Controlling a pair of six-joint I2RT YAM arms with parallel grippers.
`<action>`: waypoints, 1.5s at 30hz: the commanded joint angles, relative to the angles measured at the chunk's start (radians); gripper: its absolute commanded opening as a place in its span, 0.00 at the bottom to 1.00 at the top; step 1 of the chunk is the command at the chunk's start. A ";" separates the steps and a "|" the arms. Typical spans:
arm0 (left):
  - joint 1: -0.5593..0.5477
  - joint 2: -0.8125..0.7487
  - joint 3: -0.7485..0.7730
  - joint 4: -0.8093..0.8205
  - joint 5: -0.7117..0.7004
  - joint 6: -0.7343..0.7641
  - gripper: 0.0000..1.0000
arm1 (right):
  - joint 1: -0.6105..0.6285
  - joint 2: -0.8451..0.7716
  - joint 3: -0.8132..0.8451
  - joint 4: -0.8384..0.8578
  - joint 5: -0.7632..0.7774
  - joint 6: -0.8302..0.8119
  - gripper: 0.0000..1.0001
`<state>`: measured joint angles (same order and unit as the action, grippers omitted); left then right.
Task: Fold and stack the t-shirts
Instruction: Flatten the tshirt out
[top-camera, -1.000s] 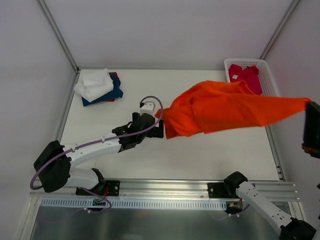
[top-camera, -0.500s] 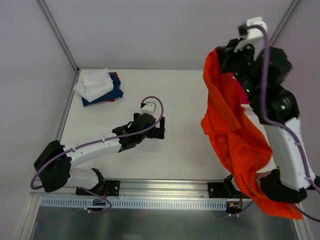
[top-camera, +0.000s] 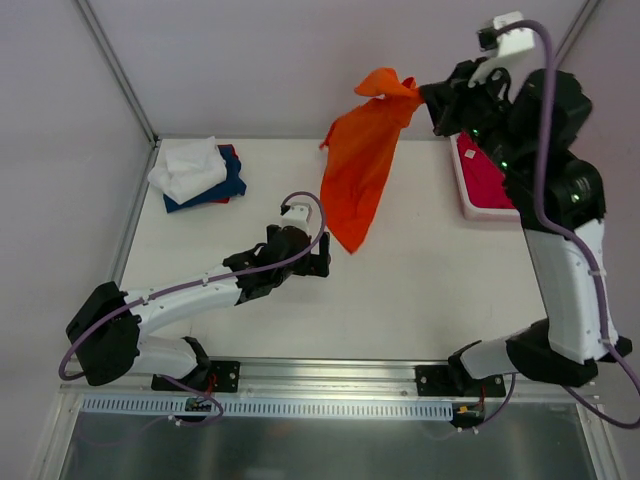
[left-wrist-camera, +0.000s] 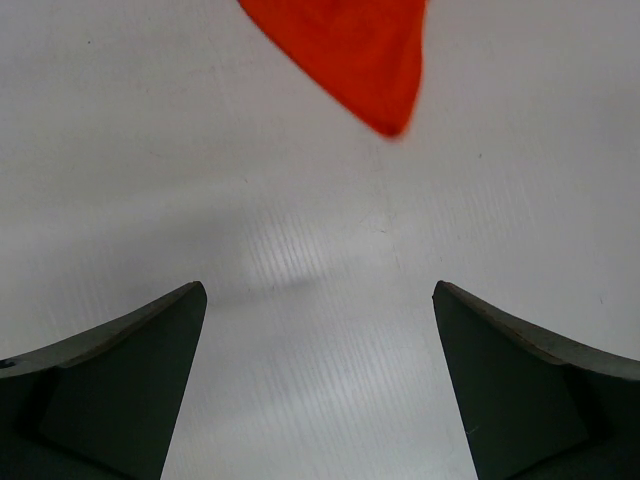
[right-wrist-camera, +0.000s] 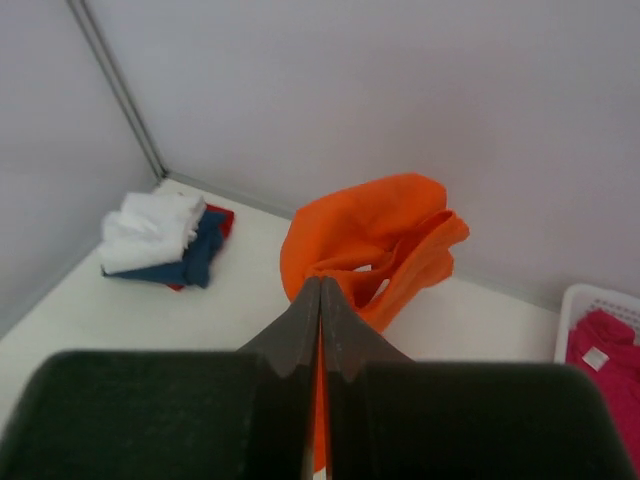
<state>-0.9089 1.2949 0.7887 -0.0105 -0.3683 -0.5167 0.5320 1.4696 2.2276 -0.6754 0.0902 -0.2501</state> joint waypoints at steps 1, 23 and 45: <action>0.002 -0.020 0.003 0.033 -0.017 -0.014 0.99 | 0.002 -0.182 -0.005 0.128 -0.125 0.064 0.00; 0.001 0.021 0.029 0.043 0.005 -0.022 0.99 | 0.002 -0.269 -0.249 0.154 -0.234 0.089 0.00; 0.001 -0.086 -0.039 0.038 0.014 -0.029 0.99 | -0.161 0.230 -0.310 0.128 -0.083 0.106 0.32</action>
<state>-0.9089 1.2526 0.7601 0.0032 -0.3668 -0.5358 0.3939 1.6588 1.9182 -0.5728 -0.0513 -0.1501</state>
